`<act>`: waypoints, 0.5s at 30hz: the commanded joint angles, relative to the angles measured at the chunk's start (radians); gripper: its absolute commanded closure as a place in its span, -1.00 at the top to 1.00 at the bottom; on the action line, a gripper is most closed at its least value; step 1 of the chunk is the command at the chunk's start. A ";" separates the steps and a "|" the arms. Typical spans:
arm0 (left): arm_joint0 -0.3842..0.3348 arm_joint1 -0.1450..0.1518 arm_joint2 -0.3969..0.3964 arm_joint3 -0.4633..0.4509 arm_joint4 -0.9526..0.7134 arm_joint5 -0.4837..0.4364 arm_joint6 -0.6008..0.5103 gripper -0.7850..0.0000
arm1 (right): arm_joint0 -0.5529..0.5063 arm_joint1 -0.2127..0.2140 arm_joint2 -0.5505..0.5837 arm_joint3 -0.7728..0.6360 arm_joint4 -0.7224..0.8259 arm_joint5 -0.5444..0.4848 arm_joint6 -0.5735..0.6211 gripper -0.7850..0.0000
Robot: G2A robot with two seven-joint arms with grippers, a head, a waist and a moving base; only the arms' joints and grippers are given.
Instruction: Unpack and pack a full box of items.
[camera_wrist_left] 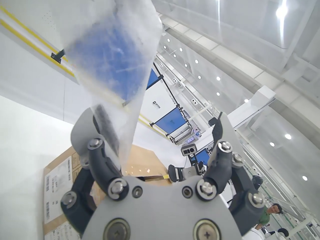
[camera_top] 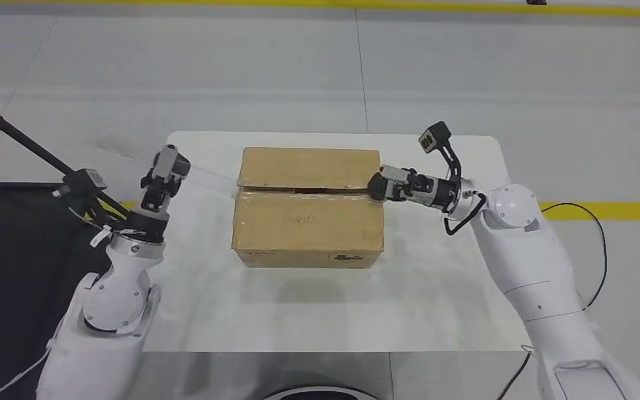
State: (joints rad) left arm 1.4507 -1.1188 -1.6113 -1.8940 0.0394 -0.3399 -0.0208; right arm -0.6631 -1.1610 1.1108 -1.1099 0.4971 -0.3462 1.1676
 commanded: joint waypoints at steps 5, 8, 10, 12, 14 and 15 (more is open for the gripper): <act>0.003 -0.005 0.013 -0.052 0.020 0.018 -0.004 1.00 | -0.004 0.003 0.014 0.002 0.009 -0.010 0.011 1.00; -0.002 -0.008 0.026 -0.072 0.033 0.032 -0.003 1.00 | -0.008 0.006 0.026 0.006 0.016 -0.018 0.017 1.00; -0.008 -0.010 0.038 -0.080 0.043 0.042 -0.004 1.00 | -0.012 0.008 0.034 0.009 0.023 -0.024 0.023 1.00; -0.016 -0.012 0.052 -0.083 0.053 0.052 -0.005 1.00 | -0.015 0.011 0.043 0.014 0.027 -0.029 0.030 1.00; -0.025 -0.015 0.066 -0.084 0.058 0.060 -0.008 1.00 | -0.018 0.013 0.050 0.018 0.030 -0.033 0.037 1.00; -0.029 -0.016 0.072 -0.084 0.060 0.062 -0.010 1.00 | -0.020 0.014 0.054 0.021 0.031 -0.035 0.040 1.00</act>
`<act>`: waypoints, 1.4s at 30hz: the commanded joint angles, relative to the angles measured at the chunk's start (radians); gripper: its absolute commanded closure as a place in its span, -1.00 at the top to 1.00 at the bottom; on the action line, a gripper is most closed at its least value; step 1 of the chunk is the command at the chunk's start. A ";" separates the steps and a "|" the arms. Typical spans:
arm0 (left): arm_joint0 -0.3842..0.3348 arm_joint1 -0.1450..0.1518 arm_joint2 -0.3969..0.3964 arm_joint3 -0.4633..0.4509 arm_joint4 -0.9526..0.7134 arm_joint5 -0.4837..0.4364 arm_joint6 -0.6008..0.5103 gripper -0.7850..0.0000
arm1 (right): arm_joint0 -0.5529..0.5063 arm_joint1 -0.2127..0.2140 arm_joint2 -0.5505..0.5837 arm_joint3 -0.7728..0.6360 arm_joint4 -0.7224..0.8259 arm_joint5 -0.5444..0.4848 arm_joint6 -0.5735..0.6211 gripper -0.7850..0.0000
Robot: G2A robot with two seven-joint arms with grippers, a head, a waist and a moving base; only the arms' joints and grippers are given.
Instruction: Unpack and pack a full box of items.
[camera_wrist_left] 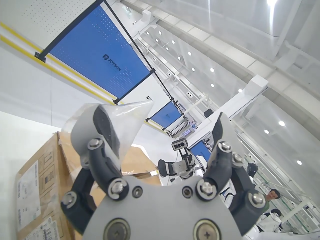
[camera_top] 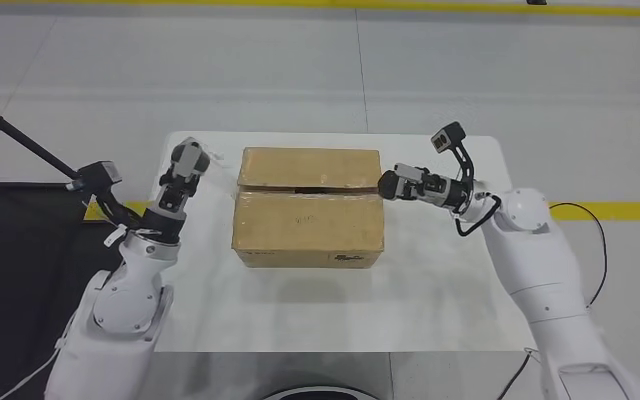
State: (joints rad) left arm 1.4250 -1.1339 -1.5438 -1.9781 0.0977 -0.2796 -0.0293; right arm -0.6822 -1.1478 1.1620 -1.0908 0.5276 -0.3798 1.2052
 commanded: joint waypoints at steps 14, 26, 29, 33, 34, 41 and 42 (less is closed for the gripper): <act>-0.073 -0.020 0.107 -0.033 0.070 0.060 0.016 1.00 | -0.020 0.014 0.045 0.035 0.030 -0.021 0.043 1.00; -0.148 -0.041 0.224 0.004 0.139 0.101 0.021 1.00 | -0.029 0.024 0.072 0.065 0.047 -0.031 0.071 1.00; -0.163 -0.047 0.250 0.015 0.156 0.108 0.021 1.00 | -0.031 0.026 0.075 0.072 0.050 -0.032 0.078 1.00; -0.178 -0.054 0.284 0.024 0.187 0.116 0.029 1.00 | -0.028 0.027 0.079 0.086 0.056 -0.035 0.086 1.00; -0.182 -0.056 0.293 0.026 0.189 0.116 0.029 1.00 | -0.028 0.027 0.079 0.088 0.058 -0.036 0.087 1.00; -0.207 -0.068 0.345 0.053 0.214 0.121 0.014 1.00 | -0.028 0.029 0.081 0.103 0.066 -0.044 0.098 1.00; -0.210 -0.070 0.351 0.059 0.219 0.123 0.013 1.00 | -0.028 0.029 0.082 0.106 0.069 -0.045 0.099 1.00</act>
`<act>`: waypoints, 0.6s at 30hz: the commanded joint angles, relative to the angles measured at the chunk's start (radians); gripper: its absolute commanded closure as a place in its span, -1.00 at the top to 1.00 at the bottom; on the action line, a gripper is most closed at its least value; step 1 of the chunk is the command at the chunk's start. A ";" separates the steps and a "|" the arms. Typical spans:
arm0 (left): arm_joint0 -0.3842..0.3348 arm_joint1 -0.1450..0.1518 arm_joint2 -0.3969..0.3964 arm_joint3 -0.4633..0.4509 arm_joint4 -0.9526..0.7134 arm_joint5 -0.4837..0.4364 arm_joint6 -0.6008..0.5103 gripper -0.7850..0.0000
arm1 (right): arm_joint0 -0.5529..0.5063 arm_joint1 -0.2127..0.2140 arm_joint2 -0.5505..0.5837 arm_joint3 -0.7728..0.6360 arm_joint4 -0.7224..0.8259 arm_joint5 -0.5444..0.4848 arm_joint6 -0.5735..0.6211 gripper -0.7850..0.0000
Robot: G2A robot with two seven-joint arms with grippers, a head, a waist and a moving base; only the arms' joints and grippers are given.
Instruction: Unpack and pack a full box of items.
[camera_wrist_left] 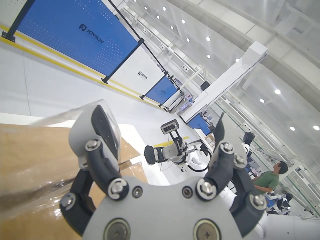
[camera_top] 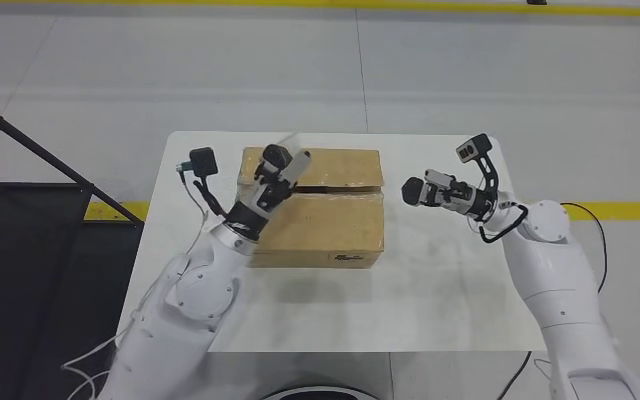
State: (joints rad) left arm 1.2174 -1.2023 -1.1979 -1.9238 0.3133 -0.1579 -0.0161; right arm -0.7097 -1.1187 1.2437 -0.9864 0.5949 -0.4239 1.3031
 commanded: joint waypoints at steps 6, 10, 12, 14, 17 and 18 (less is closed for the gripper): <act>-0.031 -0.013 0.042 0.051 0.019 0.016 -0.004 1.00 | 0.001 0.001 0.004 0.024 0.013 -0.011 0.013 1.00; -0.051 -0.022 0.071 0.080 0.029 0.023 -0.007 1.00 | 0.004 0.002 0.007 0.040 0.023 -0.019 0.023 1.00; -0.061 -0.026 0.086 0.093 0.032 0.027 -0.008 1.00 | 0.002 0.003 0.009 0.044 0.027 -0.023 0.027 1.00; -0.072 -0.031 0.100 0.105 0.039 0.031 -0.007 1.00 | 0.000 0.004 0.011 0.048 0.029 -0.025 0.029 1.00; -0.089 -0.039 0.120 0.128 0.045 0.039 -0.006 1.00 | -0.003 0.006 0.016 0.051 0.037 -0.030 0.035 1.00; -0.096 -0.041 0.127 0.136 0.046 0.043 -0.005 1.00 | -0.004 0.007 0.018 0.054 0.037 -0.031 0.038 1.00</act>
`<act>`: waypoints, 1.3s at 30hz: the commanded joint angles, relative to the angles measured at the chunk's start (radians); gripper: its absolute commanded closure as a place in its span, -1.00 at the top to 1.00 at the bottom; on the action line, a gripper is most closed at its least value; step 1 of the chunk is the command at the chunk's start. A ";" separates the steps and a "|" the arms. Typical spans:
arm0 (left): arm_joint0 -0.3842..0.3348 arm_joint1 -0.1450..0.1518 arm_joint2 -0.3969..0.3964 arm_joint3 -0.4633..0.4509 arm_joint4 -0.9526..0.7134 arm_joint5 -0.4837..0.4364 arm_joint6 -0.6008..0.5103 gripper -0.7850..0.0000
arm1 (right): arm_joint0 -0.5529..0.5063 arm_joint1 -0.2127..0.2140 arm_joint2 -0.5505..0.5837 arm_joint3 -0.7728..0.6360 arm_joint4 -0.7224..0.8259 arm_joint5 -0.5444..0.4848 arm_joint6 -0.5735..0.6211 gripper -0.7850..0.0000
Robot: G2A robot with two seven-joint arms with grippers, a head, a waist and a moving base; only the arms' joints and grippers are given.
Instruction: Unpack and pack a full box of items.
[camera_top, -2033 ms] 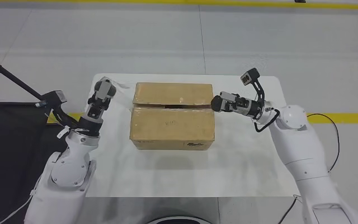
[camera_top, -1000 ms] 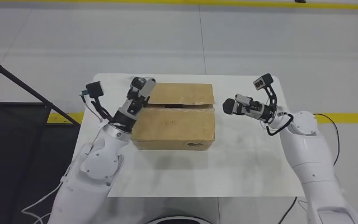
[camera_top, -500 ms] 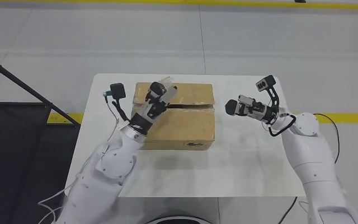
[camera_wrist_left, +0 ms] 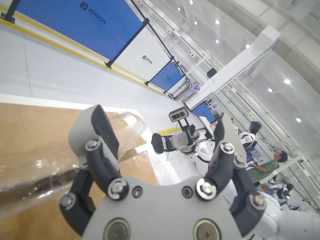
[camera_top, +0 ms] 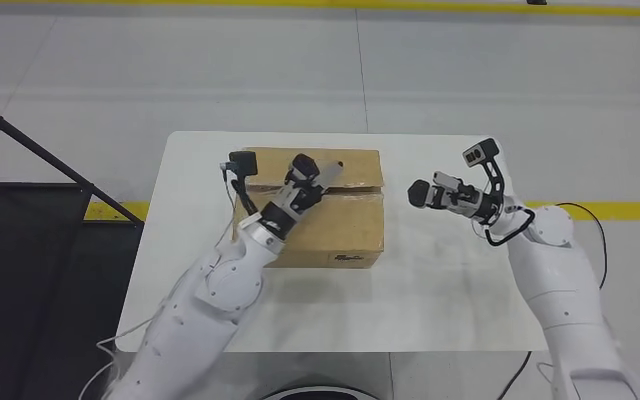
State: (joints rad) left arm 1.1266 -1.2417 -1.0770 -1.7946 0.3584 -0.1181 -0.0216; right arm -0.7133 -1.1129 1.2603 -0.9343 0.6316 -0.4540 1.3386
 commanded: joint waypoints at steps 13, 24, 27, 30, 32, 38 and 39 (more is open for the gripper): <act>-0.070 -0.039 0.091 0.108 0.022 0.021 0.024 1.00 | -0.028 0.013 0.034 0.015 0.022 -0.013 0.014 1.00; -0.053 -0.050 0.083 0.058 0.017 -0.008 0.002 1.00 | -0.035 0.018 0.039 0.006 0.024 -0.012 0.016 1.00; -0.041 -0.050 0.069 0.035 0.012 -0.012 -0.016 1.00 | -0.030 0.017 0.034 0.003 0.024 -0.011 0.017 1.00; -0.037 -0.052 0.053 0.010 0.001 -0.017 -0.006 1.00 | -0.028 0.017 0.032 0.002 0.025 -0.011 0.017 1.00; -0.027 -0.052 0.035 -0.014 -0.009 -0.024 0.006 1.00 | -0.027 0.017 0.030 0.002 0.024 -0.010 0.017 1.00; 0.011 -0.041 -0.104 -0.070 -0.080 -0.021 0.011 1.00 | -0.035 0.020 0.034 0.004 0.029 -0.012 0.016 1.00; 0.017 -0.039 -0.121 -0.066 -0.102 -0.011 -0.013 1.00 | -0.036 0.021 0.035 0.003 0.030 -0.011 0.016 1.00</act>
State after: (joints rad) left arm 1.1382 -1.2825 -1.1786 -1.8648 0.2751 -0.1390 -0.0133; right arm -0.7481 -1.0929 1.2943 -0.9304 0.6601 -0.4659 1.3541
